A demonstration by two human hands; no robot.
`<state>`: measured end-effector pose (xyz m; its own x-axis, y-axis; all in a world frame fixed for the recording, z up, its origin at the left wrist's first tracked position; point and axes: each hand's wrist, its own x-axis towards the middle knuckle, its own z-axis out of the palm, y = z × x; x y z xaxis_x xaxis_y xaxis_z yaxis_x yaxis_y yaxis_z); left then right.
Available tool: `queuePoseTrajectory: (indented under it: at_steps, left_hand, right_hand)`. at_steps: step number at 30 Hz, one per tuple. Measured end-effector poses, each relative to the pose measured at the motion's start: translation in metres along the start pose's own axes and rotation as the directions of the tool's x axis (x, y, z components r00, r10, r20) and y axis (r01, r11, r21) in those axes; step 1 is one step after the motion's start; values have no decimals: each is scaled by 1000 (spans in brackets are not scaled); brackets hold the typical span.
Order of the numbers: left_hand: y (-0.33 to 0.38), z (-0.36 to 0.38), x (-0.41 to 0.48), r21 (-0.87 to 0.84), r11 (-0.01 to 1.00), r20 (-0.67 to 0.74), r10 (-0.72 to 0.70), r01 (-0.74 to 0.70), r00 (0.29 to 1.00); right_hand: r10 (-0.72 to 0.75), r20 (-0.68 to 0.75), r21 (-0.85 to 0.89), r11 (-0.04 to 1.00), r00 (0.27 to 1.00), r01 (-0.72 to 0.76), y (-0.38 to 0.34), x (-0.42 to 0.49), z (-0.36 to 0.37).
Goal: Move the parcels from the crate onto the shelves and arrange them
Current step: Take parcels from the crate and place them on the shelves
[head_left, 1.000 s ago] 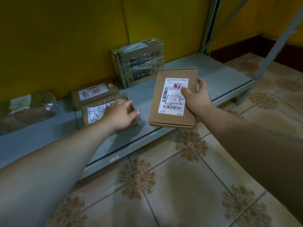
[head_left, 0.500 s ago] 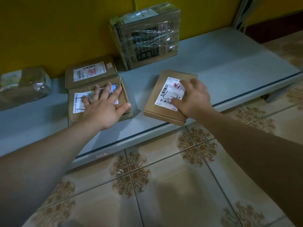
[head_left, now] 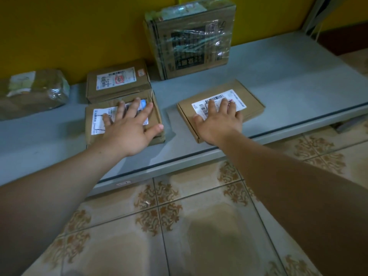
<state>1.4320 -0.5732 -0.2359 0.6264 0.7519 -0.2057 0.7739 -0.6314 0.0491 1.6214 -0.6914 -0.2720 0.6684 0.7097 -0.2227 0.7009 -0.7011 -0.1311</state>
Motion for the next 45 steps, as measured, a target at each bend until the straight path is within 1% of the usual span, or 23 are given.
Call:
queuePoseTrajectory:
  at_steps: [2, 3, 4, 5, 7, 9, 12, 17, 19, 21, 24, 27, 30, 33, 37, 41, 45]
  left_hand:
    - [0, 3, -12, -5, 1000, 16, -10, 10, 1000]
    - [-1, 5, -18, 4, 1000, 22, -12, 12, 1000]
    - [-3, 7, -23, 13, 1000, 26, -14, 14, 1000]
    - [-4, 9, -27, 17, 1000, 26, -17, 16, 1000]
    - [-5, 11, -31, 13, 1000, 20, -18, 18, 1000]
    - [-4, 11, -31, 10, 1000, 14, -16, 16, 1000]
    - [-3, 10, -30, 3, 1000, 9, -6, 6, 1000]
    - [-3, 5, -30, -48, 999, 15, 8, -7, 1000]
    - [-2, -3, -28, -84, 996, 39, 20, -16, 999]
    - [-3, -19, -29, -82, 996, 70, 52, -46, 996]
    - [-7, -50, -43, -60, 990, 100, 135, -130, 986]
    - [-16, -91, -70, -114, 973, 123, 212, -198, 970]
    - [-29, -143, -106, -165, 958, 176, 261, -233, 949]
    - [-43, -197, -149, -179, 945, 235, 311, -274, 921]
    - [-61, -282, -215, -200, 920, 242, 380, -337, 893]
    - [-85, -378, -290, -231, 887, 234, 449, -400, 862]
    - [-108, -473, -362, -178, 868, 239, 496, -464, 835]
  right_hand:
    - [-102, -61, -101, 990, 993, 96, 5, 1, -7]
    - [-157, -69, -131, 980, 985, 147, 9, 3, -9]
    - [-190, -48, -135, 974, 981, 182, 14, 5, -10]
    - [-189, -8, -116, 976, 982, 187, 17, 6, -10]
    - [-117, 46, -59, 991, 992, 120, 16, 5, -3]
    - [-41, 31, -17, 999, 999, 42, 8, -2, 4]
    - [33, 16, 13, 999, 999, -33, -4, -13, 9]
    - [70, 40, 21, 997, 997, -71, -16, -16, 5]
    - [78, 60, 22, 997, 995, -80, -16, -18, -3]
    - [83, 52, 11, 996, 995, -84, -16, -27, -18]
    - [65, 8, -8, 998, 998, -65, -17, -51, -56]
    - [59, 2, -10, 998, 998, -59, -25, -82, -103]
    - [79, 23, -13, 997, 997, -79, -41, -125, -154]
    - [91, 61, -7, 996, 994, -91, -63, -178, -211]
    - [106, 137, -14, 994, 985, -105, -94, -258, -302]
    - [148, 132, -7, 989, 980, -149, -128, -343, -402]
    - [159, 119, 3, 987, 980, -160, -166, -422, -498]
